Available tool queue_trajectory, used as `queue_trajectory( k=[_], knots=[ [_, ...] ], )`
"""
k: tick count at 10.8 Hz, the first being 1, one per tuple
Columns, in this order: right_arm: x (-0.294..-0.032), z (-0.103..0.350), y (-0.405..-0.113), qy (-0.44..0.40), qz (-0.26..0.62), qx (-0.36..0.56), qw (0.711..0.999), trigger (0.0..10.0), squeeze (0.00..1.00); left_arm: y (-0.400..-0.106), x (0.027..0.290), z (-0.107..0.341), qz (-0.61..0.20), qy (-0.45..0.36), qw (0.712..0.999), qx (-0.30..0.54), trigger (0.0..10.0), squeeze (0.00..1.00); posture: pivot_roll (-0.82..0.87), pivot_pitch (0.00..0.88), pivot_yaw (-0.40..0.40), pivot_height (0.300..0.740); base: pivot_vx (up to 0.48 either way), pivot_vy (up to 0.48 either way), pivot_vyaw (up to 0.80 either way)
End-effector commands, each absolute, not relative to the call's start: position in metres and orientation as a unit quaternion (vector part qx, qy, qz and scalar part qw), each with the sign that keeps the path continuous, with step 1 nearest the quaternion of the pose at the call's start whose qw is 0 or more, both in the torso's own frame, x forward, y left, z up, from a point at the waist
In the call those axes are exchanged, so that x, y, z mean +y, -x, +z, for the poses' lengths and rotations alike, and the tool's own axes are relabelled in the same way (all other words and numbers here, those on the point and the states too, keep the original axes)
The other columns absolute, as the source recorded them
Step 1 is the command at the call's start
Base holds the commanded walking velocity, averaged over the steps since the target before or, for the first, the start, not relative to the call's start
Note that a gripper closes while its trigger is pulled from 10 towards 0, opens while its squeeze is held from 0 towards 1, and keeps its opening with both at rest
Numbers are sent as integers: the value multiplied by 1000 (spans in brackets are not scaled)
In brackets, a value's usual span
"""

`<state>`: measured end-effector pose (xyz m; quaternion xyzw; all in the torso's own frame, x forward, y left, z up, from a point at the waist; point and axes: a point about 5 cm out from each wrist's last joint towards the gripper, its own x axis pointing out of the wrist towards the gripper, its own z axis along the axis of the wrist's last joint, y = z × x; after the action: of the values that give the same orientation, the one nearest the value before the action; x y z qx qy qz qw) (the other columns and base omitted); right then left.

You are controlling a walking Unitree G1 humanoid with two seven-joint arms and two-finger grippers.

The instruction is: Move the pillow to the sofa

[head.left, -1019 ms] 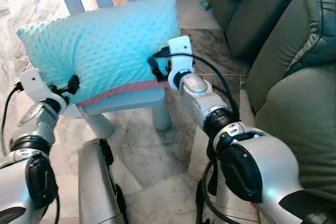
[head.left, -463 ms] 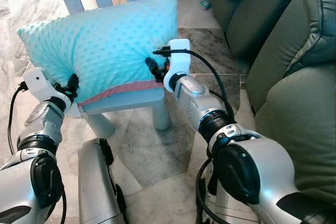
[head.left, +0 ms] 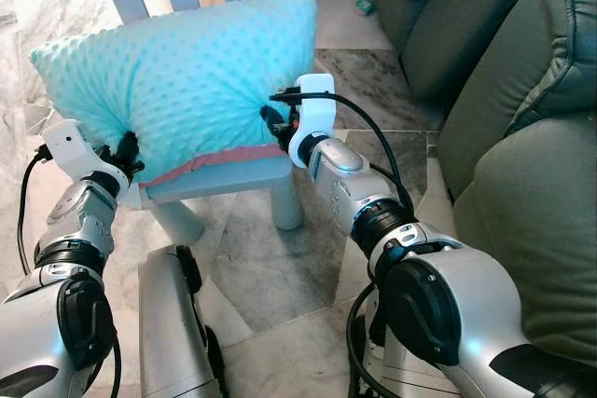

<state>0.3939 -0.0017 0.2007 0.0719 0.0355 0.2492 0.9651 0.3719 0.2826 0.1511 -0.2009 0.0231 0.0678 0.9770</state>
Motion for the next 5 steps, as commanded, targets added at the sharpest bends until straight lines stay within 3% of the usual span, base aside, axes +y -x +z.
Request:
queue_trajectory(
  k=[1, 5],
  knots=[
    [9, 187, -386, -75, 265, 60, 959, 0, 0, -370, 277, 141, 61, 219, 973, 41, 0, 0, 61, 370, -7, 427, 0, 0, 0],
    [9, 184, -386, -117, 262, 73, 955, 0, 0, -373, 272, 144, 45, 261, 964, 25, 0, 0, 55, 379, -11, 427, 0, 0, 0]
  ],
)
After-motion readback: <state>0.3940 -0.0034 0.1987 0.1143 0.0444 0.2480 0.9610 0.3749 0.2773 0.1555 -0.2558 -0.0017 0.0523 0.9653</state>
